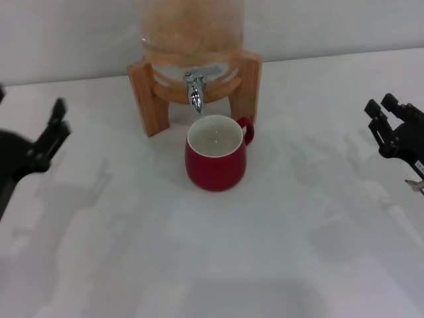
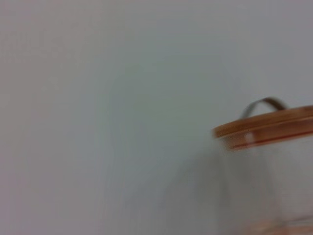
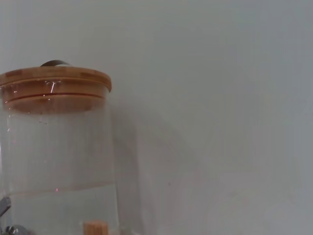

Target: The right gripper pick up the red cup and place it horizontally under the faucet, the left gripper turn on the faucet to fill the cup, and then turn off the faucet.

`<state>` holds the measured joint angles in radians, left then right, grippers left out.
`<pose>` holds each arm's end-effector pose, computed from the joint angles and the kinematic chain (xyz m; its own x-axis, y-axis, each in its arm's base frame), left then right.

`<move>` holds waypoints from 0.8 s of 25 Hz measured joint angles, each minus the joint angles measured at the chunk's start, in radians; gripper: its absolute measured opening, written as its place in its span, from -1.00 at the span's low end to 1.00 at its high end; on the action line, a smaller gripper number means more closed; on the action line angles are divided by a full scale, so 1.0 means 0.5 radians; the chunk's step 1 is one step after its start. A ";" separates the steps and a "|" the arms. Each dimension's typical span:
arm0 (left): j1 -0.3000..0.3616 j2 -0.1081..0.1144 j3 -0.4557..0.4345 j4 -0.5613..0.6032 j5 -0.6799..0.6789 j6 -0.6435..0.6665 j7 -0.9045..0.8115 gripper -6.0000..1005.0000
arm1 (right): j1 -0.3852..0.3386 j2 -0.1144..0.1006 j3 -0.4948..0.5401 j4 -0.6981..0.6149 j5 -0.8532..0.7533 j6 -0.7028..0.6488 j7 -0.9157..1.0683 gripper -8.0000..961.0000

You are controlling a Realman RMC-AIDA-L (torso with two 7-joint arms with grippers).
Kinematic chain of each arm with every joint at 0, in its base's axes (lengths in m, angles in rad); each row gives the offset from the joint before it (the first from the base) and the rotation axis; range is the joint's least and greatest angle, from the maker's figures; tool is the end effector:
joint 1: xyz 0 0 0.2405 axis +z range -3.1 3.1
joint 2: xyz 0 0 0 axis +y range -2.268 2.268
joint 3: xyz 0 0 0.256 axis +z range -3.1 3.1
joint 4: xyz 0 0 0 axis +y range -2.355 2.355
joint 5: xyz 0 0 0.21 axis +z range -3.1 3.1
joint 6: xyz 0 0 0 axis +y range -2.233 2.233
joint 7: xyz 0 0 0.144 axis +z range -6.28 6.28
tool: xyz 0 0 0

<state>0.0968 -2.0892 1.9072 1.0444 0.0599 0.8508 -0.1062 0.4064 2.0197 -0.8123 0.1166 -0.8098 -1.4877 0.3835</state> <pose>-0.2470 0.2754 -0.0124 0.7631 -0.2020 0.6139 0.5335 -0.3392 -0.7748 0.3446 0.2834 0.0057 0.6203 0.0792 -0.7803 -0.7330 -0.2957 -0.6127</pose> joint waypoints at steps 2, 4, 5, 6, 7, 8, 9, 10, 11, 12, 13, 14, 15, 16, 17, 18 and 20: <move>0.056 0.000 0.024 -0.022 -0.120 0.036 0.072 0.75 | -0.006 0.000 0.006 -0.002 0.002 -0.005 0.000 -0.37; 0.103 0.000 0.038 -0.058 -0.215 0.104 0.131 0.75 | -0.013 -0.001 0.009 -0.011 0.003 -0.006 -0.004 -0.37; 0.119 0.000 0.041 -0.075 -0.255 0.135 0.153 0.75 | -0.017 -0.001 0.010 -0.023 0.004 -0.006 -0.004 -0.37; 0.143 0.000 0.044 -0.103 -0.312 0.182 0.175 0.75 | -0.020 -0.001 0.010 -0.033 0.003 -0.006 -0.004 -0.37; 0.156 0.001 0.045 -0.120 -0.344 0.210 0.180 0.75 | -0.023 -0.001 0.011 -0.043 0.003 -0.006 -0.003 -0.37; 0.171 0.002 0.045 -0.139 -0.383 0.245 0.182 0.75 | -0.024 -0.001 0.012 -0.049 0.007 -0.006 -0.002 -0.37; 0.186 0.004 0.045 -0.162 -0.414 0.289 0.184 0.75 | -0.024 0.000 0.012 -0.051 0.011 -0.006 -0.002 -0.37; 0.198 0.005 0.044 -0.187 -0.441 0.331 0.185 0.75 | -0.024 -0.001 0.013 -0.052 0.016 -0.006 -0.001 -0.36; 0.208 0.006 0.042 -0.213 -0.466 0.375 0.186 0.75 | -0.025 -0.001 0.013 -0.054 0.019 -0.004 0.000 -0.36; 0.217 0.006 0.041 -0.232 -0.486 0.407 0.186 0.75 | -0.025 -0.002 0.013 -0.060 0.023 0.003 -0.001 -0.36; 0.225 0.006 0.041 -0.248 -0.508 0.435 0.185 0.75 | -0.025 -0.003 0.014 -0.064 0.023 0.008 -0.002 -0.29; 0.225 0.006 0.041 -0.248 -0.508 0.435 0.185 0.75 | -0.025 -0.003 0.014 -0.071 0.024 0.015 -0.003 -0.23; 0.243 0.008 0.042 -0.275 -0.550 0.493 0.183 0.75 | -0.025 -0.003 0.014 -0.079 0.024 0.021 -0.005 -0.16; 0.259 0.009 0.041 -0.298 -0.572 0.539 0.181 0.75 | -0.026 -0.003 0.015 -0.093 0.025 0.032 -0.007 -0.09; 0.268 0.009 0.040 -0.309 -0.581 0.565 0.181 0.75 | -0.027 -0.003 0.018 -0.101 0.033 0.041 -0.006 -0.03; 0.278 0.009 0.039 -0.321 -0.588 0.597 0.179 0.75 | -0.027 -0.003 0.023 -0.106 0.047 0.049 -0.004 0.04; 0.295 0.011 0.036 -0.333 -0.596 0.635 0.170 0.75 | -0.025 0.000 0.049 -0.108 0.082 0.063 -0.003 0.16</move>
<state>0.2442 -2.0837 1.9254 0.8777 -0.2379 1.1683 -0.0211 0.3939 2.0199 -0.7879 0.0627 -0.7689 -1.4562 0.3821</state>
